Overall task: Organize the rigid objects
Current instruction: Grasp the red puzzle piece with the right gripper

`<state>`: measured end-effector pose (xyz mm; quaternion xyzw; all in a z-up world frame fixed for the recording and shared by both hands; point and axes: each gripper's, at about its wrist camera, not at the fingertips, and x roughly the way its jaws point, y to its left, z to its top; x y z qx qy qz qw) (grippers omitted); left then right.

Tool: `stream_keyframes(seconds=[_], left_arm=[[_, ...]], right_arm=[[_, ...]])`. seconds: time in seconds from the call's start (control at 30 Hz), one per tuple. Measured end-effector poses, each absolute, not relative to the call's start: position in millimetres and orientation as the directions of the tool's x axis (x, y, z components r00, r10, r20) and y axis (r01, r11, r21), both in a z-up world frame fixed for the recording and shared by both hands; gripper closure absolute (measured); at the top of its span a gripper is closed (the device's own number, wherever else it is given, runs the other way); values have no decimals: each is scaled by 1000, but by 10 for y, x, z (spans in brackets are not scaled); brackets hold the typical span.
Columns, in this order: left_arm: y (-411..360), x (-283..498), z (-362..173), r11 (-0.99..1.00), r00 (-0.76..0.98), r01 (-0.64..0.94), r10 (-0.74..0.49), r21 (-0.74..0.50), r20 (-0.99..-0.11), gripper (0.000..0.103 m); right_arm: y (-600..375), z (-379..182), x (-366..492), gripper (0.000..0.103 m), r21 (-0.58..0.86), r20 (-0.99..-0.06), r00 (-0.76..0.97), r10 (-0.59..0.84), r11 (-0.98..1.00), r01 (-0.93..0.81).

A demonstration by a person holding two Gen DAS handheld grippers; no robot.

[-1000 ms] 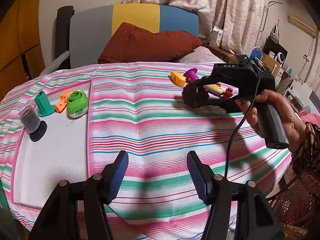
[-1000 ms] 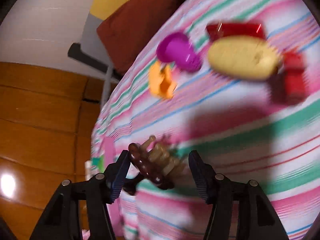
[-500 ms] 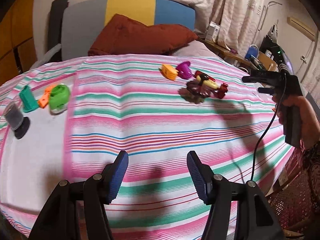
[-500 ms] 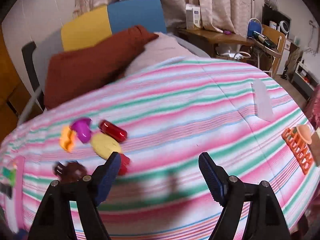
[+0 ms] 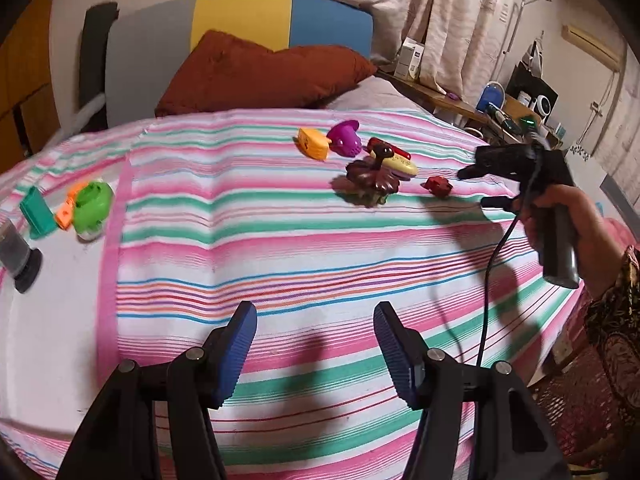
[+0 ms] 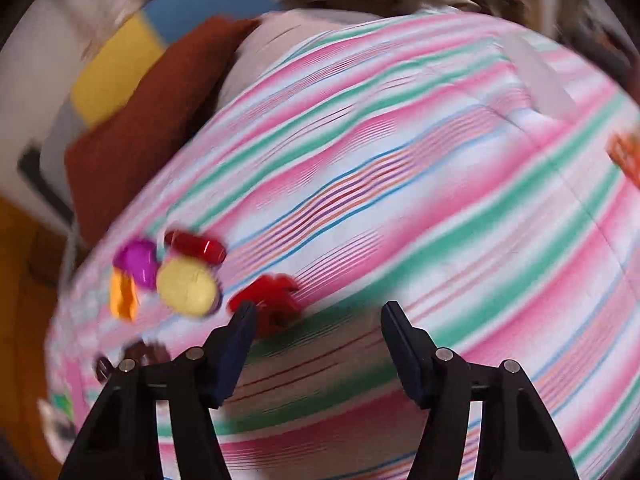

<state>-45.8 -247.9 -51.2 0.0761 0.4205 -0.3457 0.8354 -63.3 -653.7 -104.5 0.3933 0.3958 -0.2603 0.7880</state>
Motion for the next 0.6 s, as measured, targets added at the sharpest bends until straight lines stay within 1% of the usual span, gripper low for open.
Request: stream_keyframes(seconds=[0.07, 0.1, 0.2, 0.33, 0.43, 0.47, 0.53, 0.57, 0.6], left_arm=[[-2516, -446, -533, 748, 391, 639, -515, -178, -763, 41], [-2529, -450, -535, 746, 388, 641, -517, -179, -763, 41], [-2591, -481, -529, 742, 397, 651, -512, -159, -761, 41], [-2672, -496, -524, 731, 395, 667, -507, -140, -767, 41], [-2698, -480, -523, 726, 389, 672, -512, -144, -765, 41], [-2718, -468, -526, 725, 386, 673, -513, -146, -767, 41], [-2769, -430, -525, 721, 376, 676, -517, -154, -769, 41], [-2805, -408, -528, 716, 367, 680, -521, -160, -771, 41], [-2849, -379, -536, 712, 357, 682, -524, -168, -774, 41]], right_arm=[[-6549, -988, -659, 36, 396, -823, 552, -136, 560, 728], [-6511, -958, -618, 33, 382, -819, 556, -145, 586, 715], [-6316, -919, -415, 29, 337, -814, 563, -141, 676, 656], [-6037, -1050, -112, 28, 223, -835, 532, -140, 798, 560], [-5977, -1168, -34, 28, 118, -847, 494, -197, 836, 535], [-5996, -1202, -28, 31, 114, -848, 491, -201, 835, 539], [-6041, -1199, -42, 44, 127, -834, 512, -204, 833, 539], [-6057, -1181, -63, 59, 128, -836, 512, -198, 836, 533], [-6054, -1179, -58, 62, 121, -839, 506, -199, 839, 531]])
